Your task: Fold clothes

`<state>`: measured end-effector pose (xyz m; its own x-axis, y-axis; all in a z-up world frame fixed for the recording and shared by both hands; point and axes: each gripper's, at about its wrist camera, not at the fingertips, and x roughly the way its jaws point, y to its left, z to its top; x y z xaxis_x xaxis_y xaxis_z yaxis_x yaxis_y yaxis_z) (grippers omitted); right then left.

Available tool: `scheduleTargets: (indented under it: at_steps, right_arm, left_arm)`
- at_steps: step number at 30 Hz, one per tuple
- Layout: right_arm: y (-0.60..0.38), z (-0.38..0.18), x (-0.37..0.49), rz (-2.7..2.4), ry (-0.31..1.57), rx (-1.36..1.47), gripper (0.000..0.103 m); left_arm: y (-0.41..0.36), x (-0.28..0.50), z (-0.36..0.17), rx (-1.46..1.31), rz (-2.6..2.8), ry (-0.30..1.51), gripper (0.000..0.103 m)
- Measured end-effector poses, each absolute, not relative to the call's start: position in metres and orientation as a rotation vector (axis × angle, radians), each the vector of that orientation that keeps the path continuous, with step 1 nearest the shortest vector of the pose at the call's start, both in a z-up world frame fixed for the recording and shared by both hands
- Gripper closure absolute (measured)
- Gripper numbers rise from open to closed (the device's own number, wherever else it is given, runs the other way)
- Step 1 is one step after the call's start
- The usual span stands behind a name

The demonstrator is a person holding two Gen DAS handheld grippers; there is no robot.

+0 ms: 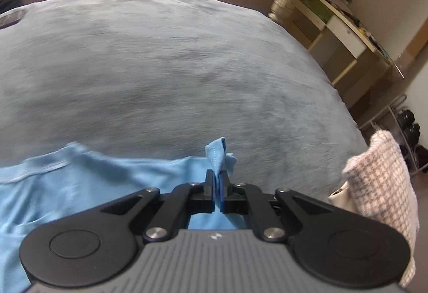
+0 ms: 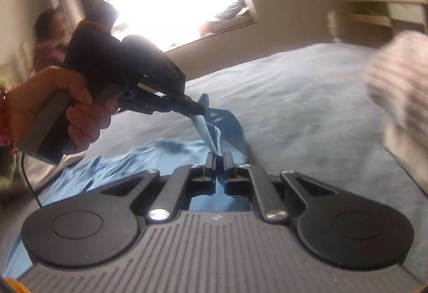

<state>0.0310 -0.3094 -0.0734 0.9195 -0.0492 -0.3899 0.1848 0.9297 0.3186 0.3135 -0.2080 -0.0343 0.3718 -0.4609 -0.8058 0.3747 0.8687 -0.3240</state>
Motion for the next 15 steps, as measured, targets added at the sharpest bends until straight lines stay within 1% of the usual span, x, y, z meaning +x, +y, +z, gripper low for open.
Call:
scheduleTargets:
  at_steps: [3, 7, 10, 15]
  right_arm:
    - [-0.283, -0.066, 0.038, -0.054, 0.424, 0.280, 0.100]
    - [-0.240, -0.061, 0.057, 0.035, 0.514, 0.174, 0.100]
    - [-0.213, -0.065, 0.069, 0.081, 0.596, 0.108, 0.100]
    - [-0.181, -0.066, 0.082, 0.094, 0.661, -0.005, 0.100]
  left_arm:
    - [-0.171, 0.310, -0.037, -0.113, -0.509, 1.063, 0.100]
    - [-0.127, 0.304, -0.055, -0.147, -0.478, 1.077, 0.100]
    - [-0.104, 0.303, -0.076, -0.184, -0.458, 1.089, 0.100]
    - [-0.075, 0.302, -0.094, -0.259, -0.486, 1.064, 0.100]
